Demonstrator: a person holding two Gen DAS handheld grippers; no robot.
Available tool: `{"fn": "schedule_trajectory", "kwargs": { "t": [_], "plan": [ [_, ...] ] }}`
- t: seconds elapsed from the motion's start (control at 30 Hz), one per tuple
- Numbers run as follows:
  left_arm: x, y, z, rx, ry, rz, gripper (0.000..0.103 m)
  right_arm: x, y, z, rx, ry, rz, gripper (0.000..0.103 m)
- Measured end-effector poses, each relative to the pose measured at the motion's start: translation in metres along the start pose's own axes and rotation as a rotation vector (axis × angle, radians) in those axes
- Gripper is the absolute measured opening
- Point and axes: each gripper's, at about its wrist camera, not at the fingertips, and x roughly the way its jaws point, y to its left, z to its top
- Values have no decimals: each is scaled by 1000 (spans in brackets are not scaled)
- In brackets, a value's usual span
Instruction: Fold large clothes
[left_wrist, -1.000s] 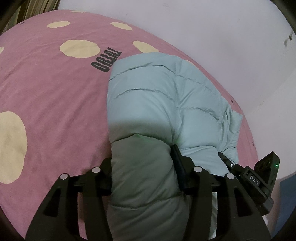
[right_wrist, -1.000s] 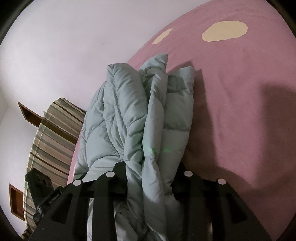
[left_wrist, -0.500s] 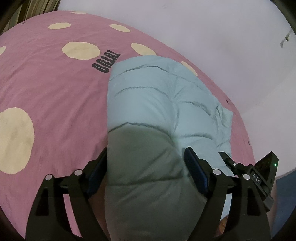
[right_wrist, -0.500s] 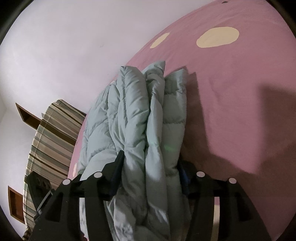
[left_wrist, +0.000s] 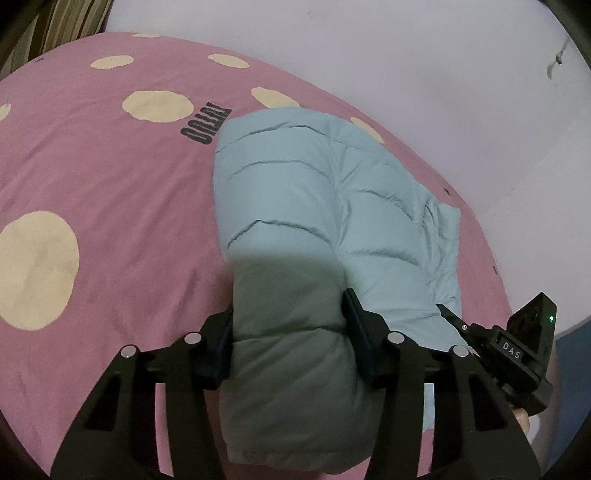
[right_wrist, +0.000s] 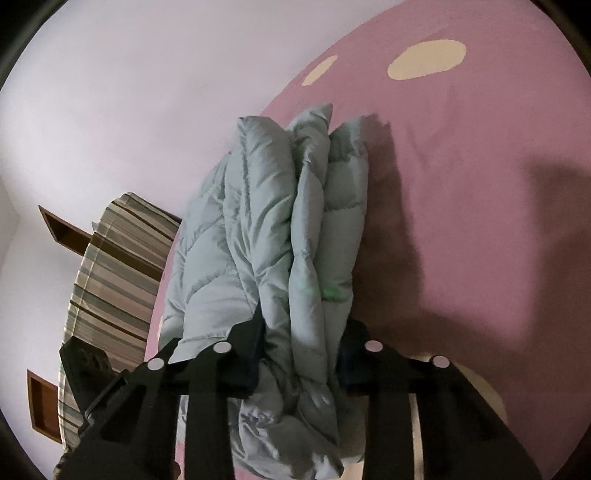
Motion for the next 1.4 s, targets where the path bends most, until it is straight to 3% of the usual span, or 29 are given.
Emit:
{"fn": "schedule_trajectory", "kwargs": {
  "t": [0.17,0.43,0.53,0.7,0.97,1.03,1.27,1.4],
  "plan": [
    [7,0,-3,22,-6,26,53,4,-6,-1,10,4,-7,31],
    [0,4,-4,9,-24,52,72,-1,0,3,-5,-8,-28,41],
    [-6,1,-4,40,-47,89,83,-7,2,2,-5,-16,-33,42],
    [-15,-3,-7,68,-67,138,90,-21,10,-2,-22,-40,-59,43],
    [-32,-12,-17,130,-96,214,91,-48,31,-16,-105,-104,-161,44],
    [-37,-13,-18,134,-100,224,91,-56,35,-19,-123,-125,-195,60],
    [-72,-25,-31,155,-142,266,91,-84,63,-35,-232,-192,-322,62],
    [-95,-36,-36,184,-172,307,92,-94,81,-46,-286,-224,-397,69]
  ]
}}
